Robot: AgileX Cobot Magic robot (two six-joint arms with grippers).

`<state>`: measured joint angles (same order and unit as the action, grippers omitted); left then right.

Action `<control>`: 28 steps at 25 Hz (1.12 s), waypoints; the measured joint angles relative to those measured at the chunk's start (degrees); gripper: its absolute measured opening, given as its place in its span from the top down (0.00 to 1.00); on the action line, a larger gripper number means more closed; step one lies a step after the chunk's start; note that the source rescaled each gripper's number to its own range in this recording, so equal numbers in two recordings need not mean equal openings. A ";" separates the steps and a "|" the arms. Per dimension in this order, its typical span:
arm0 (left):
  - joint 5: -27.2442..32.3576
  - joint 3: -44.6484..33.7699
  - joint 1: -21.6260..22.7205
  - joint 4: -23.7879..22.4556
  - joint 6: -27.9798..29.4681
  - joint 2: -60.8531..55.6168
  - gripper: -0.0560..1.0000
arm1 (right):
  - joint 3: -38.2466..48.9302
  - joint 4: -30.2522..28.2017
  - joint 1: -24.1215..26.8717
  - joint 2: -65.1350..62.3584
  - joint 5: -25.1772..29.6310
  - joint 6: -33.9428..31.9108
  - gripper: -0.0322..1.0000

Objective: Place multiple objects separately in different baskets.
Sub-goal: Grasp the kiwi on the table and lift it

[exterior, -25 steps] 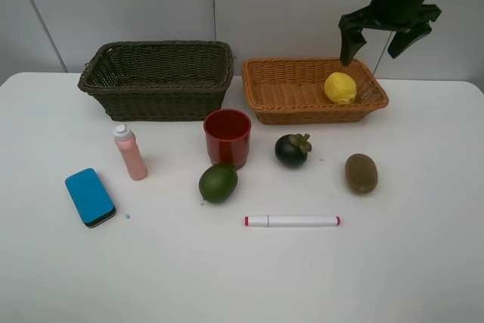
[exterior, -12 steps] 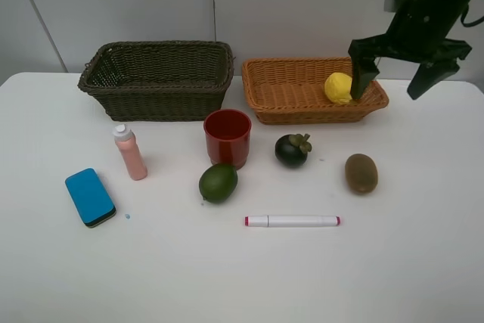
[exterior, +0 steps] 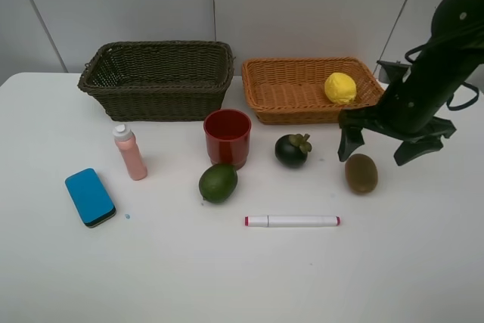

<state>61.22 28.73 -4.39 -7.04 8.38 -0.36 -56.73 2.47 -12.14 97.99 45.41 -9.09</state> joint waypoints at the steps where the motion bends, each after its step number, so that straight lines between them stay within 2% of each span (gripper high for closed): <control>1: 0.00 0.00 0.00 0.00 0.00 0.00 0.00 | 0.90 0.07 0.00 0.05 -1.79 0.00 0.00; 16: 0.00 0.00 0.00 0.00 0.00 0.00 0.00 | 1.92 -0.09 0.00 10.22 -9.20 -0.13 0.00; 25: 0.00 0.00 0.00 0.00 0.00 0.00 0.00 | 1.92 -0.14 0.00 10.36 -9.86 -0.13 0.00; 27: 0.00 0.00 0.00 0.00 0.00 0.00 0.00 | 1.92 -0.14 0.00 10.36 -9.91 -0.13 0.02; 28: 0.00 0.00 0.00 0.00 0.00 0.00 0.00 | 1.92 -0.14 0.00 10.36 -9.91 -0.13 0.06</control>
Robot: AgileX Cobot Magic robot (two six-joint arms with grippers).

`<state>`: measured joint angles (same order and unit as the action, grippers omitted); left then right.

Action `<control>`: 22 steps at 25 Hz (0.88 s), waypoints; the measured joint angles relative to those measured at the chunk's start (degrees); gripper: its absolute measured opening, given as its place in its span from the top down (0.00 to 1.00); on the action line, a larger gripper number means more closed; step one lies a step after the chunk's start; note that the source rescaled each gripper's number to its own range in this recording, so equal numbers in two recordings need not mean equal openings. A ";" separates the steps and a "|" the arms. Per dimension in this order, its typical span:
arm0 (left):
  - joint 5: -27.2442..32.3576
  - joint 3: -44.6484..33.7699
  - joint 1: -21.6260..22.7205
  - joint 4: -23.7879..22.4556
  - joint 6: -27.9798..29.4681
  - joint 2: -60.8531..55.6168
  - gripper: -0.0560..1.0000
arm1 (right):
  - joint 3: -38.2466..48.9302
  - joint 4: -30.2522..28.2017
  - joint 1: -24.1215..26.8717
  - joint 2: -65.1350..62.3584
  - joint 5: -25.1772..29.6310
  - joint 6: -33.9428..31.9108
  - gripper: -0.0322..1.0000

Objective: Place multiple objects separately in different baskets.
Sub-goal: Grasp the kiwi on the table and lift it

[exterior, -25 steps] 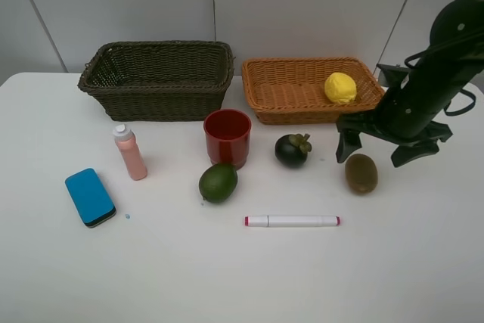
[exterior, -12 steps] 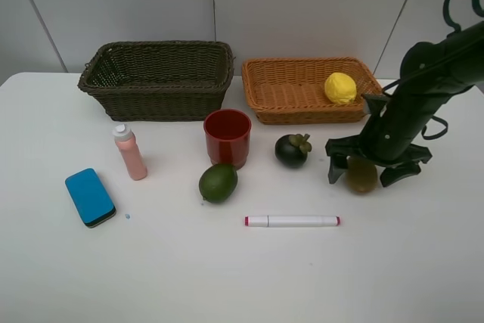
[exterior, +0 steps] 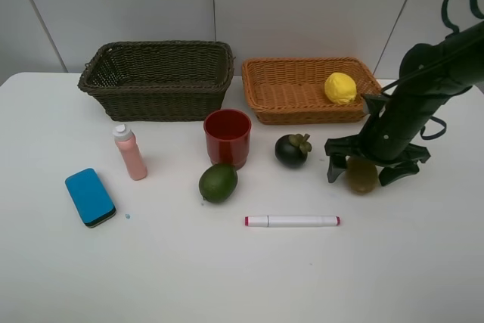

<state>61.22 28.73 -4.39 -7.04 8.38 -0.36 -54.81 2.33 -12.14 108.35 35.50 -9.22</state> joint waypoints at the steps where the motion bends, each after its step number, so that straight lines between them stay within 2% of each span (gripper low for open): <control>1: 0.00 0.00 0.00 0.00 0.00 0.00 0.00 | 0.00 0.00 0.00 0.00 0.00 0.00 0.13; 2: 0.00 0.00 0.00 0.00 0.00 0.00 0.00 | 0.00 0.00 0.00 0.00 0.00 0.00 0.25; 3: 0.00 0.00 0.00 0.00 0.00 0.00 0.00 | 0.00 -0.06 0.00 0.00 0.00 0.00 0.43; 4: 0.00 0.00 0.00 0.00 0.00 0.00 0.00 | 0.00 0.05 0.00 0.00 0.00 -0.07 0.45; 22: 0.00 0.00 0.00 0.00 0.00 0.00 0.00 | -0.19 -0.02 0.00 0.00 0.46 -0.07 0.46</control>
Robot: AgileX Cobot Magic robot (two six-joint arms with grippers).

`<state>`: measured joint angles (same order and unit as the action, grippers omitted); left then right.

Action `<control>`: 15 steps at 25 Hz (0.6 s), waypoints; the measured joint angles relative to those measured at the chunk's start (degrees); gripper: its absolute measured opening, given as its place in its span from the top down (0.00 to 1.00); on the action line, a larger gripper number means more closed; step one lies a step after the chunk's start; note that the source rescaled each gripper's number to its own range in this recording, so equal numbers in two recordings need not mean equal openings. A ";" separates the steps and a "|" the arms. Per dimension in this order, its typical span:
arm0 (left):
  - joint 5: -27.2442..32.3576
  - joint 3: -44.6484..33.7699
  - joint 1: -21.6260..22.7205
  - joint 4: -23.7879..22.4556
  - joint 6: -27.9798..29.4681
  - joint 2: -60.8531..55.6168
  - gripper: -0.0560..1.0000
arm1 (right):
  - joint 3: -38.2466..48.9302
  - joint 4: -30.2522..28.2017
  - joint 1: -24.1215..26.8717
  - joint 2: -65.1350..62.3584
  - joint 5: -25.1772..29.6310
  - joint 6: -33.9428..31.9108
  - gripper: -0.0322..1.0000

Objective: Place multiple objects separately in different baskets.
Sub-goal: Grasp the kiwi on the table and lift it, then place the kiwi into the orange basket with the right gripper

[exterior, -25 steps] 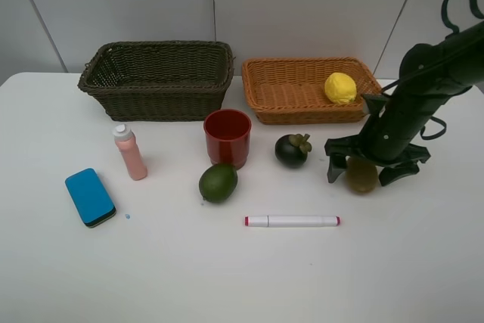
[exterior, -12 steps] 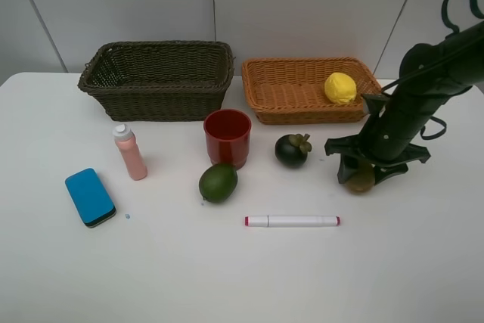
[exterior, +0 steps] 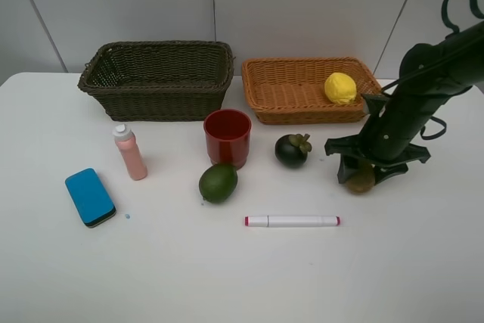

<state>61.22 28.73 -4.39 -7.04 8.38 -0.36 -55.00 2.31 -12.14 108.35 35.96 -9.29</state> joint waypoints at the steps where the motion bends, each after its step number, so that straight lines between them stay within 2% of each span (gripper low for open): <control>1: 0.00 0.00 0.00 0.00 0.00 0.00 0.00 | -0.45 0.00 0.00 0.00 1.19 0.00 0.46; 8: 0.00 0.00 0.00 0.00 0.00 0.00 0.00 | -11.53 -2.31 0.00 -1.69 15.90 0.00 0.46; 15: 0.00 0.00 0.00 0.00 0.00 0.00 0.00 | -31.73 -6.10 0.00 -3.46 29.25 0.00 0.46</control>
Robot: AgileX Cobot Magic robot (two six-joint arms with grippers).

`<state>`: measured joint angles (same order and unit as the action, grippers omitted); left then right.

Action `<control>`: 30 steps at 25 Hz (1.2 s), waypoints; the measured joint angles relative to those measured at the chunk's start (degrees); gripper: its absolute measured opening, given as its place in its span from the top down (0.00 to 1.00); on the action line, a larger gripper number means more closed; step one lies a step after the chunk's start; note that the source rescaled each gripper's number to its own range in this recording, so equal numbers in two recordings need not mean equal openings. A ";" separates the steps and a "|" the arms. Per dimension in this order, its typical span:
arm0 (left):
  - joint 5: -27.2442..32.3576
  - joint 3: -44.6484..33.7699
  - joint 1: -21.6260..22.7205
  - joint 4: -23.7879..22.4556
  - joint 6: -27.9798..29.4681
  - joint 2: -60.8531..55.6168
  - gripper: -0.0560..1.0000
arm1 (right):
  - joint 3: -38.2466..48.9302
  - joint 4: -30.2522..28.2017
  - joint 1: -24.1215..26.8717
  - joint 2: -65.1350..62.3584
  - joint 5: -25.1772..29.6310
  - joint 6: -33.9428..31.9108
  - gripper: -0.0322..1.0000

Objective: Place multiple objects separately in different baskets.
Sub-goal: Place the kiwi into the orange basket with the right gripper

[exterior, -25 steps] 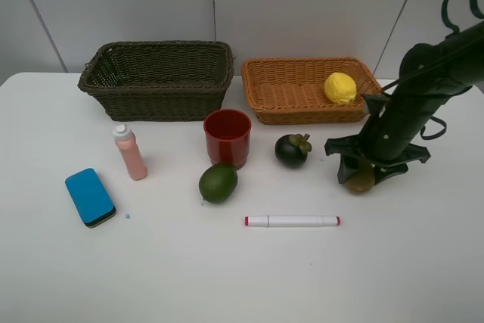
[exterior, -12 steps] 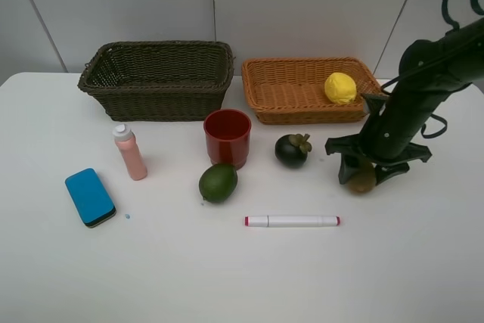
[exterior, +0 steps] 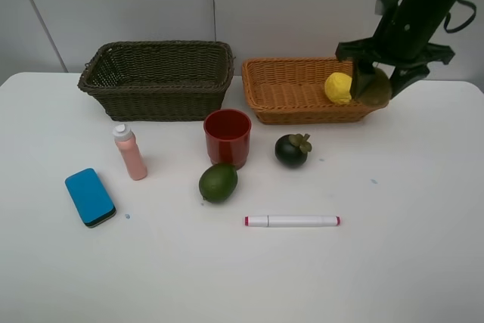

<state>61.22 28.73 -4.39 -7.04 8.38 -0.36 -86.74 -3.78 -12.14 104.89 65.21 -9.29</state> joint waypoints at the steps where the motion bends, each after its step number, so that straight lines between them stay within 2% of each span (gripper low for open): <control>1: 0.00 0.00 0.00 0.00 0.00 0.00 0.00 | -3.16 -0.46 0.00 0.00 1.36 0.00 0.46; 9: 0.00 0.00 0.00 0.00 0.00 0.00 0.00 | -22.11 -2.61 0.00 2.52 4.17 1.91 0.46; 15: 0.00 0.00 0.00 0.00 0.00 0.00 0.00 | -30.71 -2.61 -0.28 12.54 4.08 3.53 0.46; 19: 0.00 0.00 0.00 0.00 0.00 0.00 0.00 | -33.40 -1.71 -1.80 19.26 3.47 4.41 0.46; 30: 0.00 0.00 0.00 0.00 0.00 0.00 0.00 | -33.71 2.57 -5.34 30.28 0.71 4.59 0.46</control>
<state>61.22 28.73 -4.39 -7.04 8.38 -0.36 -120.45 -1.21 -17.48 135.16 65.93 -4.70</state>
